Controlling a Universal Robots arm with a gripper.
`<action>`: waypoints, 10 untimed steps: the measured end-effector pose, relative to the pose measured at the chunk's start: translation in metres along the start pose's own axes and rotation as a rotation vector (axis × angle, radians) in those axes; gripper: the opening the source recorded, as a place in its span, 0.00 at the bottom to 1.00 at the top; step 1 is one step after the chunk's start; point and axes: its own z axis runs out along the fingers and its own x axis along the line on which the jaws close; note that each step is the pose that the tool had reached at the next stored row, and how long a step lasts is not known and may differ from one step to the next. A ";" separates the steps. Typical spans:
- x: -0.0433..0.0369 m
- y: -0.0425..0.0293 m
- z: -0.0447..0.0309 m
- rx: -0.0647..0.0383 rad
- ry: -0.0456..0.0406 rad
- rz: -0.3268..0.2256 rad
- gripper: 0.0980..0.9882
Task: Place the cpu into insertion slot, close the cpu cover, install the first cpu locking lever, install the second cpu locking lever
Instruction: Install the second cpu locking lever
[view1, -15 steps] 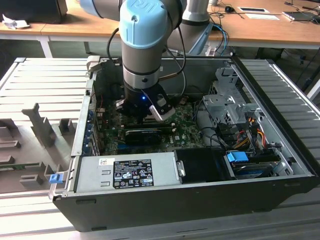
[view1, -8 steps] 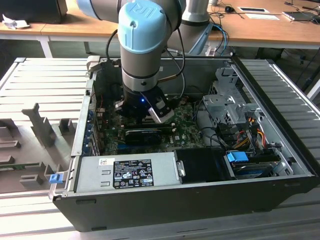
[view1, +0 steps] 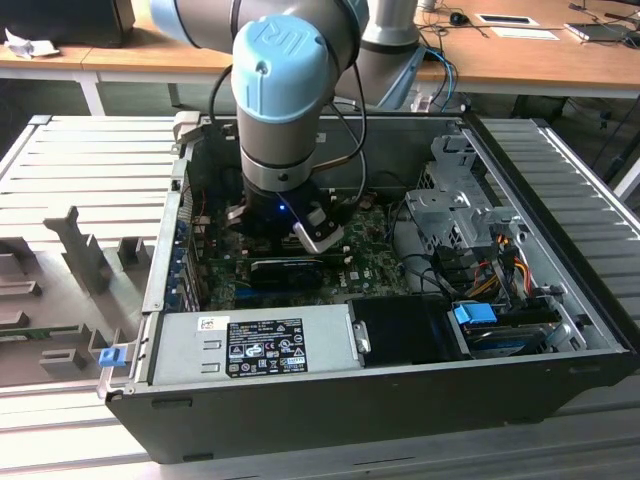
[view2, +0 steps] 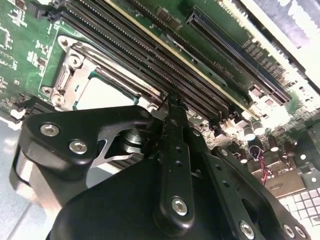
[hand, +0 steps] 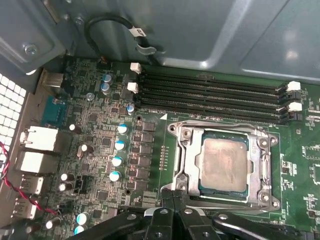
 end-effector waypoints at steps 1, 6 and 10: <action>0.0004 -0.0002 0.0008 -0.008 -0.0010 0.000 0.01; 0.0014 -0.0014 0.0057 -0.028 -0.0033 0.000 0.01; 0.0019 -0.0015 0.0062 -0.031 -0.0037 0.000 0.01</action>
